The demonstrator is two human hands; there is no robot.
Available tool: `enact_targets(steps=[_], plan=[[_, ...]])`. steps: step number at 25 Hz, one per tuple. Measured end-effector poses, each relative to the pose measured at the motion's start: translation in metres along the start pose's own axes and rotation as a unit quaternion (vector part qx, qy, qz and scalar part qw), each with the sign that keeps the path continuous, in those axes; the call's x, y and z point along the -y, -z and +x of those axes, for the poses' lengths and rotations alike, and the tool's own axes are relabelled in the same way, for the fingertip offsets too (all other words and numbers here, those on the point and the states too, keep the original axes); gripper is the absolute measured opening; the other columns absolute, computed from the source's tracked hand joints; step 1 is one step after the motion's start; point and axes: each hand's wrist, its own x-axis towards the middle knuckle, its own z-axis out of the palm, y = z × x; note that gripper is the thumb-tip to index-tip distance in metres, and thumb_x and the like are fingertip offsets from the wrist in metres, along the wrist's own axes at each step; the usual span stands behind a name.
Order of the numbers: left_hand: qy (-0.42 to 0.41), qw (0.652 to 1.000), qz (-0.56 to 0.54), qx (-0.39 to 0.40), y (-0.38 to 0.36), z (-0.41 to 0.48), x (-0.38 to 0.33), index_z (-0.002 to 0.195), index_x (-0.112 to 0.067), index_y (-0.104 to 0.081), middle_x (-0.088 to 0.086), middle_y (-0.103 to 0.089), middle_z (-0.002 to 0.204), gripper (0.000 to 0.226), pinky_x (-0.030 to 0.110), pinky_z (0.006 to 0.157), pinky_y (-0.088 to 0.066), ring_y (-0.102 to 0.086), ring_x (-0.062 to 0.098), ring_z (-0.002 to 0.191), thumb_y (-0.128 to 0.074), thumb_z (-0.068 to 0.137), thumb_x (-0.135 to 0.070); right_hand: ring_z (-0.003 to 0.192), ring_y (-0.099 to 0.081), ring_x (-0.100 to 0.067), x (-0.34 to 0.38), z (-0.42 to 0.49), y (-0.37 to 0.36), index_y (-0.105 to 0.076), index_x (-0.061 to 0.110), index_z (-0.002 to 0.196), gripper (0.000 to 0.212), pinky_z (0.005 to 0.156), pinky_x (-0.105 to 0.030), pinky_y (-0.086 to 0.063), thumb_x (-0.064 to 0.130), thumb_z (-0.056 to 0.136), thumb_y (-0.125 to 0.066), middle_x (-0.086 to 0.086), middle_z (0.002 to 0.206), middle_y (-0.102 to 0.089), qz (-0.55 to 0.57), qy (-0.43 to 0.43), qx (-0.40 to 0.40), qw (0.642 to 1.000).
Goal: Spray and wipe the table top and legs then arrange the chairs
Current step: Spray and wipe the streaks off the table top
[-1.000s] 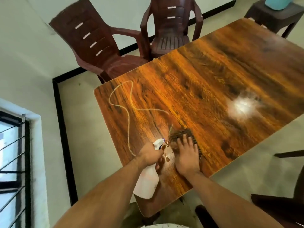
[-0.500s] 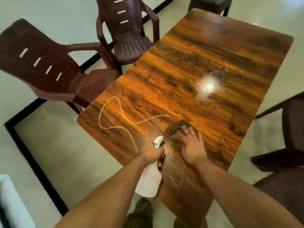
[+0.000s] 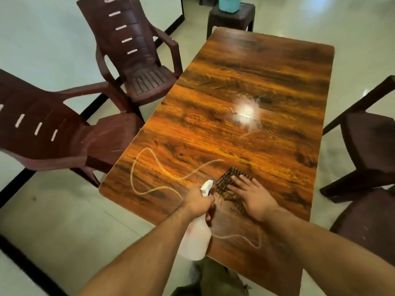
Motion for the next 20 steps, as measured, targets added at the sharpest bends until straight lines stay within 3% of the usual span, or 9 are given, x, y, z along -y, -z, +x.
enact_targets(steps=[3, 7, 10, 11, 14, 15, 18, 19, 20], plan=[[0.026, 1.000, 0.008, -0.006, 0.013, 0.019, -0.003, 0.087, -0.007, -0.056, 0.012, -0.068, 0.077, 0.011, 0.029, 0.046, -0.051, -0.061, 0.021, 0.041, -0.059, 0.096, -0.012, 0.155, 0.006, -0.026, 0.011, 0.031, 0.004, -0.013, 0.034, 0.159, 0.063, 0.122, -0.050, 0.001, 0.028, 0.102, -0.039, 0.000, 0.169, 0.004, 0.020, -0.192, -0.084, 0.977], [0.047, 0.998, 0.046, 0.002, 0.030, 0.036, -0.007, 0.093, -0.003, -0.059, 0.009, -0.067, 0.067, 0.011, 0.029, 0.042, -0.050, -0.060, 0.019, 0.039, -0.059, 0.096, -0.014, 0.155, 0.007, -0.021, 0.033, 0.035, -0.014, -0.018, 0.037, 0.158, 0.061, 0.123, -0.045, 0.009, 0.026, 0.102, -0.039, 0.005, 0.168, 0.002, -0.009, 0.016, -0.044, 0.999], [0.059, 0.998, 0.019, 0.006, 0.041, 0.043, -0.011, 0.085, 0.000, -0.061, 0.011, -0.065, 0.063, 0.018, 0.027, 0.039, -0.049, -0.056, 0.019, 0.035, -0.055, 0.099, -0.009, 0.155, 0.003, -0.023, 0.034, 0.057, -0.002, -0.020, 0.033, 0.158, 0.061, 0.123, -0.046, 0.005, 0.029, 0.101, -0.042, 0.000, 0.169, -0.003, 0.020, -0.224, -0.121, 0.967], [0.063, 0.998, 0.021, 0.007, 0.047, 0.045, -0.011, 0.088, 0.001, -0.061, 0.011, -0.065, 0.063, 0.017, 0.028, 0.040, -0.050, -0.057, 0.020, 0.036, -0.055, 0.099, -0.010, 0.155, 0.004, -0.025, 0.052, 0.063, -0.005, -0.017, 0.032, 0.159, 0.062, 0.122, -0.047, 0.006, 0.032, 0.101, -0.041, -0.001, 0.169, 0.000, 0.024, -0.237, -0.131, 0.962], [0.057, 0.998, 0.034, 0.003, 0.066, 0.051, -0.011, 0.096, 0.003, -0.062, 0.012, -0.069, 0.065, 0.019, 0.030, 0.045, -0.053, -0.061, 0.022, 0.040, -0.058, 0.097, -0.016, 0.155, 0.006, -0.025, 0.068, 0.065, -0.012, -0.015, 0.033, 0.159, 0.061, 0.122, -0.046, 0.009, 0.030, 0.102, -0.038, 0.002, 0.166, 0.007, -0.007, 0.005, -0.042, 0.999], [0.053, 0.998, 0.036, 0.001, 0.074, 0.053, -0.011, 0.090, 0.000, -0.063, 0.012, -0.070, 0.067, 0.018, 0.029, 0.045, -0.053, -0.060, 0.020, 0.039, -0.058, 0.097, -0.015, 0.155, 0.004, -0.024, 0.054, 0.075, -0.006, -0.017, 0.033, 0.158, 0.061, 0.124, -0.046, 0.007, 0.029, 0.102, -0.039, 0.004, 0.165, 0.005, -0.006, 0.031, -0.040, 0.999], [0.052, 0.998, 0.023, -0.014, 0.102, 0.058, -0.010, 0.081, -0.006, -0.060, 0.012, -0.070, 0.072, 0.021, 0.026, 0.039, -0.050, -0.057, 0.017, 0.037, -0.056, 0.100, -0.012, 0.155, 0.003, -0.028, 0.072, 0.095, 0.000, -0.016, 0.030, 0.159, 0.065, 0.124, -0.050, 0.002, 0.027, 0.099, -0.042, -0.003, 0.167, 0.003, -0.013, -0.207, -0.114, 0.972], [0.049, 0.998, 0.023, -0.018, 0.111, 0.061, -0.008, 0.082, -0.006, -0.059, 0.013, -0.070, 0.073, 0.020, 0.026, 0.039, -0.049, -0.056, 0.017, 0.036, -0.056, 0.100, -0.012, 0.154, 0.006, -0.029, 0.098, 0.097, -0.010, -0.012, 0.031, 0.160, 0.068, 0.123, -0.051, 0.005, 0.027, 0.098, -0.041, -0.004, 0.167, 0.007, -0.009, -0.179, -0.113, 0.977], [0.044, 0.999, 0.025, -0.017, 0.119, 0.065, -0.004, 0.082, -0.005, -0.060, 0.014, -0.070, 0.074, 0.019, 0.026, 0.038, -0.048, -0.056, 0.017, 0.035, -0.056, 0.100, -0.011, 0.154, 0.010, -0.028, 0.125, 0.093, -0.024, -0.010, 0.033, 0.160, 0.068, 0.122, -0.050, 0.009, 0.030, 0.098, -0.039, -0.002, 0.166, 0.009, -0.012, -0.069, -0.085, 0.994]])
